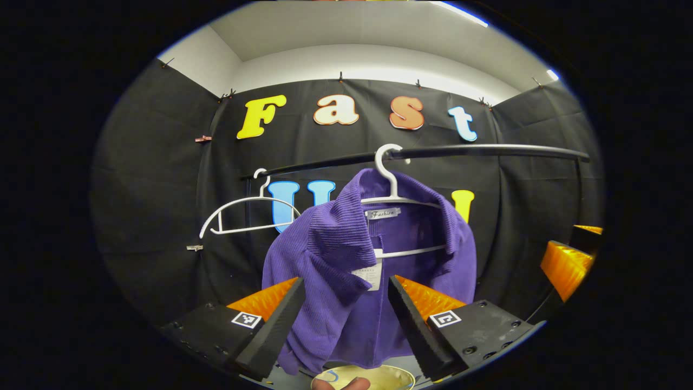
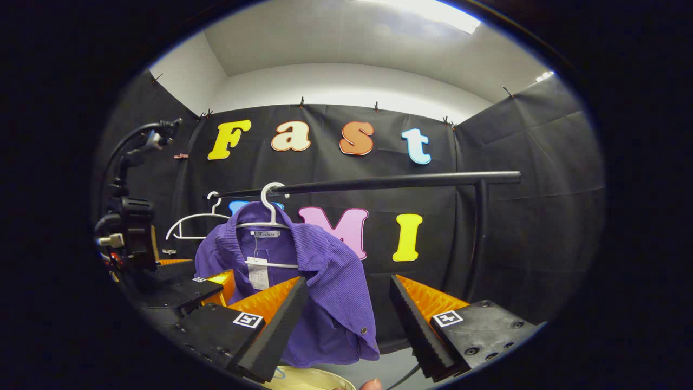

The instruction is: Grasp the clothes on the hanger with both hands and then place them into the laundry hamper below.

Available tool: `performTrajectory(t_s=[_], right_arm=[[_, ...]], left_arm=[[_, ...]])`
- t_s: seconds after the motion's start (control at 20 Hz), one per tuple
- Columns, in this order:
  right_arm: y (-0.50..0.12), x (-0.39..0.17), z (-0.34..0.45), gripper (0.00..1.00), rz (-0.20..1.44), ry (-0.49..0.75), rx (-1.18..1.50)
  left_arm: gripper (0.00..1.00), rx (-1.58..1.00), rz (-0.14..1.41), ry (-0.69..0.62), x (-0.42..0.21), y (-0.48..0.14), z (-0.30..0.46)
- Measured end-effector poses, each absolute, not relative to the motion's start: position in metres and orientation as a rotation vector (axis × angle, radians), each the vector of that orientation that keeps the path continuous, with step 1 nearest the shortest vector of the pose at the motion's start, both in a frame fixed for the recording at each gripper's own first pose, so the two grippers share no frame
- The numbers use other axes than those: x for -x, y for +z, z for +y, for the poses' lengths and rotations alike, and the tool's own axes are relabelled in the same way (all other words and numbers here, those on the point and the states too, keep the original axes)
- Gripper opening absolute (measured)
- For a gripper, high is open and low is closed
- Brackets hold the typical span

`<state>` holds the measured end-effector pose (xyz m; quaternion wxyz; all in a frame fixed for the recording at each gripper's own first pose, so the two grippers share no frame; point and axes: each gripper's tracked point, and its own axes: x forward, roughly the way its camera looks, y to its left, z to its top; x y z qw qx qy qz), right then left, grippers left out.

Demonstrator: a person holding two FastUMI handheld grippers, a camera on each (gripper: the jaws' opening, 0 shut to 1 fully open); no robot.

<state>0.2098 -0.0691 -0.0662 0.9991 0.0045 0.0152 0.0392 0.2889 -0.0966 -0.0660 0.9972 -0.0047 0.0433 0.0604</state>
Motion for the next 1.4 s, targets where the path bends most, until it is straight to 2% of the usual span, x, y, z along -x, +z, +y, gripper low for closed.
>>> performTrajectory(t_s=[0.4, 0.5, 0.55, 0.6, 0.65, 0.7, 0.75, 0.8, 1.05, 1.1, 1.15, 1.2, 1.25, 1.3, 1.4], right_arm=[[-0.120, -0.279, -0.052, 0.97, 0.088, 0.176, -0.078], [-0.122, -0.293, -0.042, 0.97, 0.078, 0.206, -0.081], [-0.124, -0.301, -0.036, 0.97, 0.072, 0.219, -0.080], [-0.126, -0.308, -0.029, 0.97, 0.066, 0.232, -0.082], [-0.126, -0.315, -0.022, 0.97, 0.058, 0.244, -0.086], [-0.127, -0.321, -0.014, 0.99, 0.050, 0.252, -0.088], [-0.128, -0.329, -0.008, 0.97, 0.039, 0.256, -0.088], [-0.131, -0.337, -0.003, 0.97, 0.030, 0.258, -0.085], [-0.134, -0.366, 0.023, 0.97, -0.029, 0.264, -0.035], [-0.137, -0.371, 0.025, 0.95, -0.018, 0.262, -0.035], [-0.142, -0.375, 0.025, 0.92, 0.001, 0.248, -0.041], [-0.148, -0.377, 0.022, 0.92, 0.019, 0.233, -0.053], [-0.156, -0.381, 0.013, 0.78, 0.044, 0.193, -0.050], [-0.165, -0.384, 0.002, 0.65, 0.068, 0.161, -0.039], [-0.177, -0.385, -0.011, 0.30, 0.105, 0.147, -0.050]], left_arm=[[0.97, -0.048, 0.068, 0.219, -0.354, -0.087, -0.092], [0.92, -0.055, 0.061, 0.269, -0.361, -0.087, -0.079], [0.98, -0.068, 0.056, 0.291, -0.364, -0.086, -0.073], [0.92, -0.086, 0.050, 0.308, -0.364, -0.085, -0.068], [0.92, -0.106, 0.044, 0.320, -0.365, -0.083, -0.062], [0.82, -0.124, 0.038, 0.326, -0.365, -0.084, -0.059], [0.78, -0.141, 0.033, 0.331, -0.365, -0.084, -0.056], [0.69, -0.159, 0.025, 0.334, -0.364, -0.084, -0.053], [0.58, -0.158, 0.024, 0.333, -0.365, -0.085, -0.045], [0.52, -0.144, 0.031, 0.341, -0.364, -0.086, -0.042], [0.51, -0.136, 0.034, 0.353, -0.364, -0.086, -0.039], [0.47, -0.131, 0.040, 0.360, -0.364, -0.087, -0.036], [0.41, -0.128, 0.044, 0.362, -0.366, -0.087, -0.035], [0.43, -0.124, 0.045, 0.363, -0.367, -0.088, -0.033], [0.34, -0.108, 0.049, 0.365, -0.369, -0.091, -0.029]])
